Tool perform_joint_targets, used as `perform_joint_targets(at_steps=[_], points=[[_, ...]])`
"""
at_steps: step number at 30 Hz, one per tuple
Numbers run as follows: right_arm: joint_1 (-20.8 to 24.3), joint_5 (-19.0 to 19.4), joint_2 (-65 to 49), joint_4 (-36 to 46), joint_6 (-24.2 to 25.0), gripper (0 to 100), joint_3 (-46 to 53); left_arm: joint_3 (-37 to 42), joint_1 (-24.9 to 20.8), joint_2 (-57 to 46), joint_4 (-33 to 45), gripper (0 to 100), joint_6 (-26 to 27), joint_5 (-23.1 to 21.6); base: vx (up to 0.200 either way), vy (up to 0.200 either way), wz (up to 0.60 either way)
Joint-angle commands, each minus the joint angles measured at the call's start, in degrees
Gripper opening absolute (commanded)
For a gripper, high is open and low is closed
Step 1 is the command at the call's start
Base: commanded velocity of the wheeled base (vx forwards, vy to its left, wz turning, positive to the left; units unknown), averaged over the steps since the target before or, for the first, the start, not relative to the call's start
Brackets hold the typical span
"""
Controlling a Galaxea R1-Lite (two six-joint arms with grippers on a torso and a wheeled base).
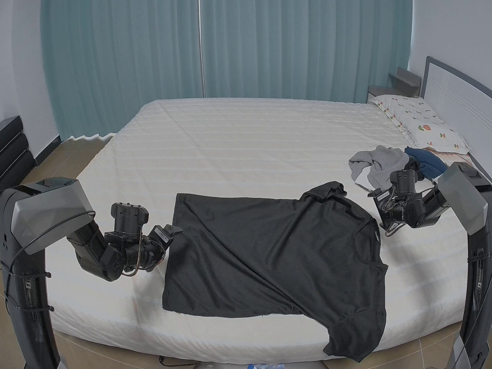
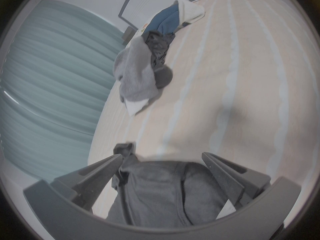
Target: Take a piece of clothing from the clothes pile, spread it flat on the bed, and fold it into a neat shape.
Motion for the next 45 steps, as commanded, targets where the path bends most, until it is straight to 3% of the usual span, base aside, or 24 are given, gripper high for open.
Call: perform_joint_targets(at_steps=[1,4,7,14,29,34,39,45], points=[[-1.1,1.1,-2.6,0.1,0.2,100,0.8,0.0,0.0,0.1,0.0,100,0.0,0.0,0.0,0.0,0.0],[-0.9,5.5,-5.0,0.5,0.2,100,3.0,0.0,0.0,0.1,0.0,100,0.0,0.0,0.0,0.0,0.0],[-0.3,7.4,-5.7,0.4,-0.7,100,5.1,0.0,0.0,0.1,0.0,100,0.0,0.0,0.0,0.0,0.0],[2.1,7.6,-3.7,0.6,-7.0,100,5.8,0.0,0.0,0.0,0.0,100,-0.2,0.0,0.0,0.0,0.0],[5.0,7.1,-7.1,3.0,-7.6,100,7.1,2.2,0.1,-0.7,-0.2,100,-0.1,-0.1,0.0,0.0,0.0],[5.6,7.6,-14.2,3.1,-8.1,100,17.2,7.6,0.0,-6.7,-6.6,100,0.2,0.6,0.0,0.0,0.0],[6.4,7.7,-21.2,0.6,-12.1,100,26.9,9.0,-1.4,-11.2,-6.9,100,0.7,0.4,0.0,0.0,0.0],[6.4,9.9,-27.2,-14.9,-16.7,100,44.2,17.0,-4.4,-14.6,-7.2,100,0.7,0.7,-0.1,0.0,0.0]])
